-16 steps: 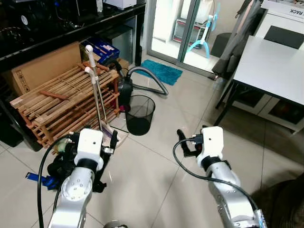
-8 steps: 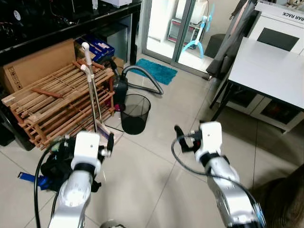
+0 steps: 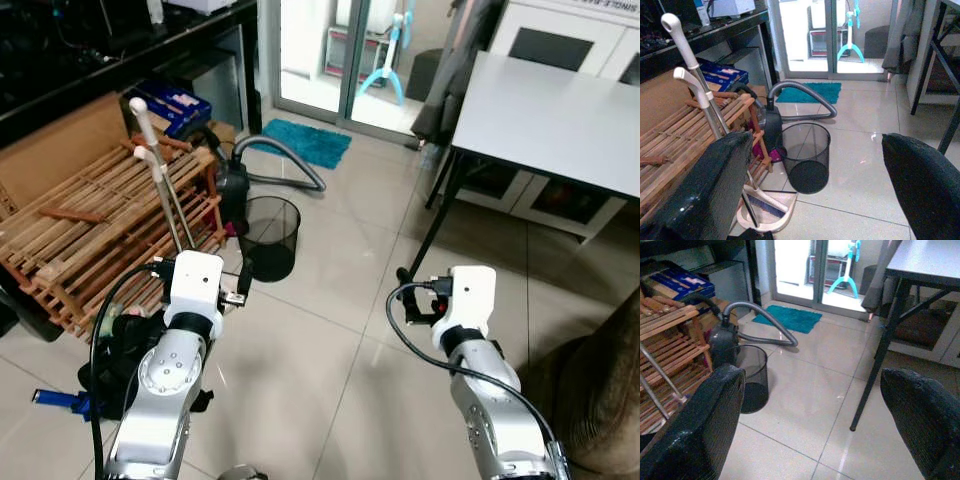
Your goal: Move the pillow to the sofa from floor
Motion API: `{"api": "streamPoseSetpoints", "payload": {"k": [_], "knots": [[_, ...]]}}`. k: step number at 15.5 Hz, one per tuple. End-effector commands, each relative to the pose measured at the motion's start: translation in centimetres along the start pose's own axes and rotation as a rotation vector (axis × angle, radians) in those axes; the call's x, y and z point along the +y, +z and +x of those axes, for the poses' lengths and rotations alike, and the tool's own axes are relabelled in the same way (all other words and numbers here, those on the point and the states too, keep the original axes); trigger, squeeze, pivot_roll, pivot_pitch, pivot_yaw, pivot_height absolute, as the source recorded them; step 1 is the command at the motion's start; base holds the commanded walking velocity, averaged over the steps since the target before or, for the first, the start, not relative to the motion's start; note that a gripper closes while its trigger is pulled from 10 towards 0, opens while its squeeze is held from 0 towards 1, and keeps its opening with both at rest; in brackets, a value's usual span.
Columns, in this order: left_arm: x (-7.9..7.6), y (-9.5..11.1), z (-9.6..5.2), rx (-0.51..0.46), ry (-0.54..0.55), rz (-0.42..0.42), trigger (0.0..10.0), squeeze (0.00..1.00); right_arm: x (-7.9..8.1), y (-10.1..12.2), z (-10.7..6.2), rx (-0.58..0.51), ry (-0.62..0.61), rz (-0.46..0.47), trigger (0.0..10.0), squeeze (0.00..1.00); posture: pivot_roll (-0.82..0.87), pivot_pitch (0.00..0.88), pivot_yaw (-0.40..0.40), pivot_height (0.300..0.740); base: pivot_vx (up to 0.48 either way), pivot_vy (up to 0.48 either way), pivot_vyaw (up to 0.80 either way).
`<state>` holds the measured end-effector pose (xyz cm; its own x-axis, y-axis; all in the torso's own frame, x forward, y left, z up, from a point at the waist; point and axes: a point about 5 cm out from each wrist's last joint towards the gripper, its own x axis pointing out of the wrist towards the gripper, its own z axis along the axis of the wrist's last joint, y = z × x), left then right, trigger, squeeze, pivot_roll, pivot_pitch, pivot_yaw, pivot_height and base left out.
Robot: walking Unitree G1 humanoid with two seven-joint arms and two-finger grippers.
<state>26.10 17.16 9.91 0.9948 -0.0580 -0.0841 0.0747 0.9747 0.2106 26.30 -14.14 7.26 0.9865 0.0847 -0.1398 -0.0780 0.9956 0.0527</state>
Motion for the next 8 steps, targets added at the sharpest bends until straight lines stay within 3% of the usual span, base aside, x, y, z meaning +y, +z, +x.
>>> {"api": "streamPoseSetpoints", "payload": {"k": [1, 2, 5, 7, 8], "knots": [[-0.25, 0.33, 0.28, -0.009, -0.022, 0.01, 10.0, 0.0, -0.11, 0.66, 0.09, -0.018, -0.01, 0.009, 10.0, 0.0, 0.02, 0.0, -0.016, 0.74, 0.0, 0.0, 0.0], [-0.33, 0.37, 0.29, -0.011, -0.022, 0.008, 10.0, 0.0, -0.15, 0.73, 0.12, -0.02, -0.01, 0.008, 10.0, 0.0, 0.03, 0.0, -0.017, 0.74, 0.0, 0.0, 0.0], [-0.29, 0.27, 0.21, -0.01, -0.013, 0.008, 10.0, 0.0, -0.22, 0.73, 0.1, -0.016, -0.013, 0.007, 10.0, 0.0, 0.02, 0.0, -0.02, 0.74, 0.0, 0.0, -0.8], [-0.38, 0.4, 0.32, -0.013, -0.02, 0.006, 10.0, 0.0, -0.39, 1.0, 0.08, -0.022, -0.021, 0.002, 10.0, 0.0, 0.01, 0.0, -0.014, 0.74, 0.0, 0.0, 0.0], [-0.39, 0.49, 0.43, -0.012, -0.019, 0.006, 10.0, 0.0, -0.47, 1.16, 0.09, -0.025, -0.023, -0.001, 10.0, 0.0, 0.01, 0.0, -0.012, 0.74, 0.0, 0.0, -0.8]]}}
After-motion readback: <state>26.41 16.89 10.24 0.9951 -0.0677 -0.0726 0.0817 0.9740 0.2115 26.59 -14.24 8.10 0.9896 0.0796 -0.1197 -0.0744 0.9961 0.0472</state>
